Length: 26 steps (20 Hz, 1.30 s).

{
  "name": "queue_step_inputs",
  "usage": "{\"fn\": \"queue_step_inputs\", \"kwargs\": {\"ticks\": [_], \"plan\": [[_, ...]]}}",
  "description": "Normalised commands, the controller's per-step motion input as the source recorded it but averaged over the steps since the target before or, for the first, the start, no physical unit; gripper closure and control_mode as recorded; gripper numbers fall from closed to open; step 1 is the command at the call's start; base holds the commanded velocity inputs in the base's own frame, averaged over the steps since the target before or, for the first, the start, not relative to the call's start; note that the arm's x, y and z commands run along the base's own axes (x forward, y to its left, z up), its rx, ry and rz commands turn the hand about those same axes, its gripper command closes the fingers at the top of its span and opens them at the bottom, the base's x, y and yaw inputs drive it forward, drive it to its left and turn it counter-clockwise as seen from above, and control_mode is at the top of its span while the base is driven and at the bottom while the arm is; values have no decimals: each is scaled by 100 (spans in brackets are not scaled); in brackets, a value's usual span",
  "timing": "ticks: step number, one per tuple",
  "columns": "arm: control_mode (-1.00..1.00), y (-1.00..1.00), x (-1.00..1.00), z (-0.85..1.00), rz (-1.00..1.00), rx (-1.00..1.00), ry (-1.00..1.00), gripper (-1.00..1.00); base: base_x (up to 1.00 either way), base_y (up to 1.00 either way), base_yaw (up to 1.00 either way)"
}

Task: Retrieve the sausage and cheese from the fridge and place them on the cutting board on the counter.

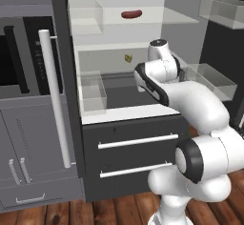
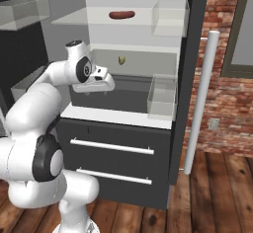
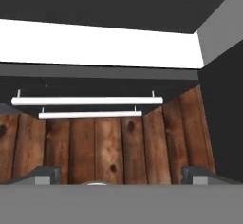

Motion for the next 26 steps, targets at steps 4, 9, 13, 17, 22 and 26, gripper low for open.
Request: {"fn": "queue_step_inputs", "kwargs": {"ticks": [4,9,13,17,22,26], "plan": [[-100,-3,29,6,6,2,14,-100,0,0,0],[-100,0,22,3,2,1,0,-100,0,0,0],[-100,0,-1,30,0,8,-8,-100,0,0,0],[-100,0,-2,31,0,9,-3,-100,0,0,0],[-100,0,-5,4,0,2,0,-100,0,0,0],[-100,0,0,0,0,0,0,-100,0,0,0]]}}
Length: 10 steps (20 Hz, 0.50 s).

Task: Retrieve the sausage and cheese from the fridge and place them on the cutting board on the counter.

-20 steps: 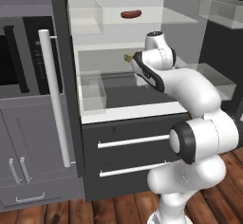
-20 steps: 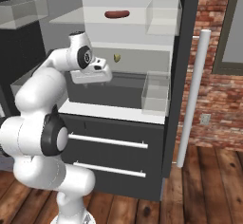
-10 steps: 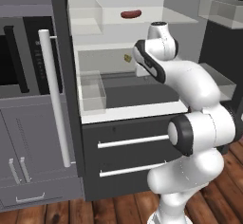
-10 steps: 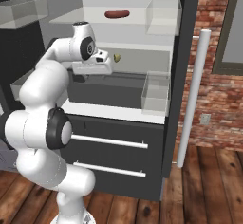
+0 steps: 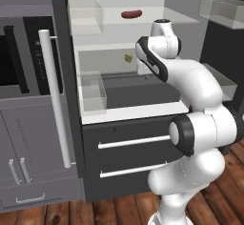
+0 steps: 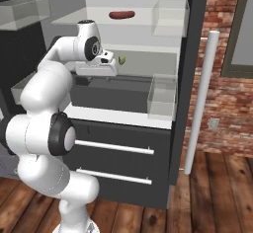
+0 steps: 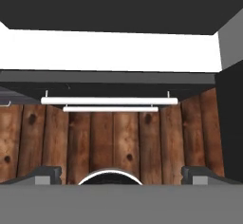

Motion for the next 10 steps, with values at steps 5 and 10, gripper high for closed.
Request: {"fn": "queue_step_inputs", "kwargs": {"ticks": [5,10], "plan": [[-100,0,0,0,0,0,0,-100,0,0,0],[-100,0,0,0,0,0,0,-100,0,0,0]]}}
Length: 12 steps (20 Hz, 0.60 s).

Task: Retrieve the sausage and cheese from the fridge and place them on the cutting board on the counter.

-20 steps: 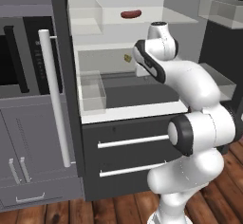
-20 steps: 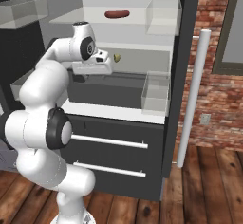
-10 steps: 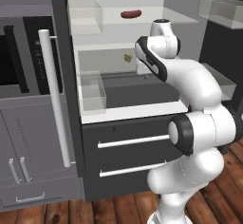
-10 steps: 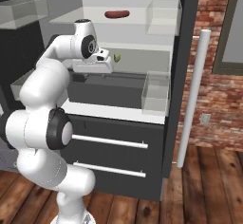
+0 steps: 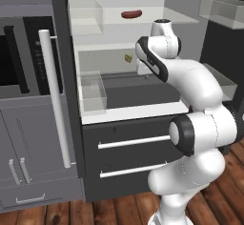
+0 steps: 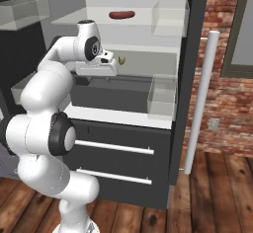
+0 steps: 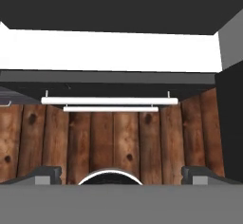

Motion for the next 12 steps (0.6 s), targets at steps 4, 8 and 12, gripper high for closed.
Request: {"fn": "queue_step_inputs", "kwargs": {"ticks": [4,8,12], "plan": [[100,0,0,0,0,0,0,-100,0,0,0],[100,0,0,0,0,0,0,-100,0,0,0],[100,0,0,0,0,0,0,-100,0,0,0]]}}
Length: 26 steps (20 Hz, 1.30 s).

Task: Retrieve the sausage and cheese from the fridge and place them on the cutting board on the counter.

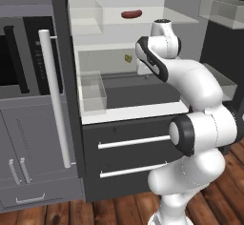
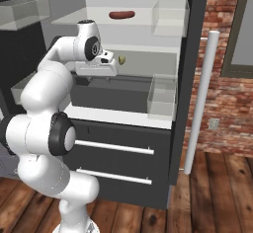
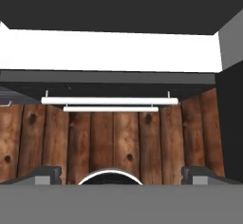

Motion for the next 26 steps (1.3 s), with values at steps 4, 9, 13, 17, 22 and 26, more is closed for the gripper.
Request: {"fn": "queue_step_inputs", "kwargs": {"ticks": [4,9,13,17,22,26], "plan": [[100,0,0,0,0,0,0,-100,7,0,0],[100,0,0,0,0,0,0,-100,59,1,0],[100,0,0,0,0,0,0,-100,57,0,0],[100,0,0,0,0,0,0,-100,38,0,2],[100,0,0,0,0,0,0,-100,35,0,2],[100,0,0,0,0,0,0,-100,49,0,1]]}}
